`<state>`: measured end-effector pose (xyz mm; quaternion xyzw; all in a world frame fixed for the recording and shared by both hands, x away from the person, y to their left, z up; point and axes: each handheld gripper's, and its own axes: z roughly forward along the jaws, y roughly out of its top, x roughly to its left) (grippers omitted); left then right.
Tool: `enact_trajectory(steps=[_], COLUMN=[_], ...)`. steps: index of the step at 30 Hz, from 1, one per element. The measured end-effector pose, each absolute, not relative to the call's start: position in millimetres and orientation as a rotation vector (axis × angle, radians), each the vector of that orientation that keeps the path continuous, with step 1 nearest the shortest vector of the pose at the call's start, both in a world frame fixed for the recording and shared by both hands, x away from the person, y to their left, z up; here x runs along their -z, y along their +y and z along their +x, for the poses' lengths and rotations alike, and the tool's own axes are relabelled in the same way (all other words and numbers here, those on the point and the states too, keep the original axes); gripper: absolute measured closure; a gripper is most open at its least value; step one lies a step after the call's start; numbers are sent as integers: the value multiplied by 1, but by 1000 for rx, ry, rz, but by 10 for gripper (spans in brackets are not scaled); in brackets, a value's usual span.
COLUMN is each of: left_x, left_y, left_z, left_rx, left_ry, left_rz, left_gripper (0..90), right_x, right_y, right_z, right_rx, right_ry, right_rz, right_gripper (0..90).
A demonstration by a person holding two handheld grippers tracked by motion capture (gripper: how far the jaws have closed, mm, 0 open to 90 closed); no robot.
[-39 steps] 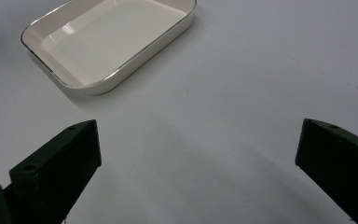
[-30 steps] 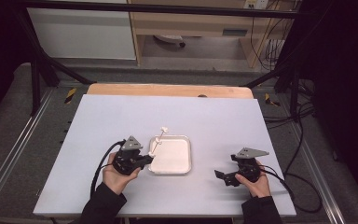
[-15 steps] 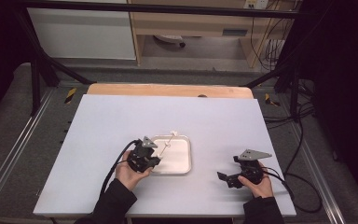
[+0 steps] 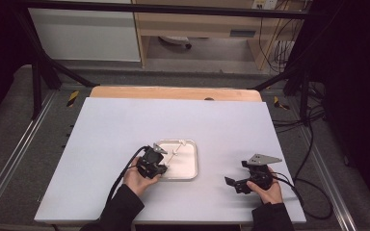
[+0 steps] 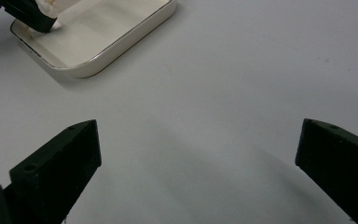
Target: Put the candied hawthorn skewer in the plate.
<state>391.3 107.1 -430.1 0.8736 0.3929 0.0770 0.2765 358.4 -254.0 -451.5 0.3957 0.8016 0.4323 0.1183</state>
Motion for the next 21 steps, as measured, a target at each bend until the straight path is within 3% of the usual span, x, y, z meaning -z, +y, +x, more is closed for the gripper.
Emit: enact_trajectory(steps=[4,11,21], left_x=[430,421,409], left_y=[107,117,143], left_z=[391,388,381], left_rx=[-214,-236,-296], left_ry=[1044,987,884], left_rz=[2346,2315,2281], left_gripper=[868,757,362], right_x=[451,451,450], right_y=[-254,-255,-255], right_z=[358,358,358], right_rx=[-1268,-1269,-1269], right_ry=[2341,2337,2331], right_rz=[1158,1159,1165], right_gripper=[7,7,6])
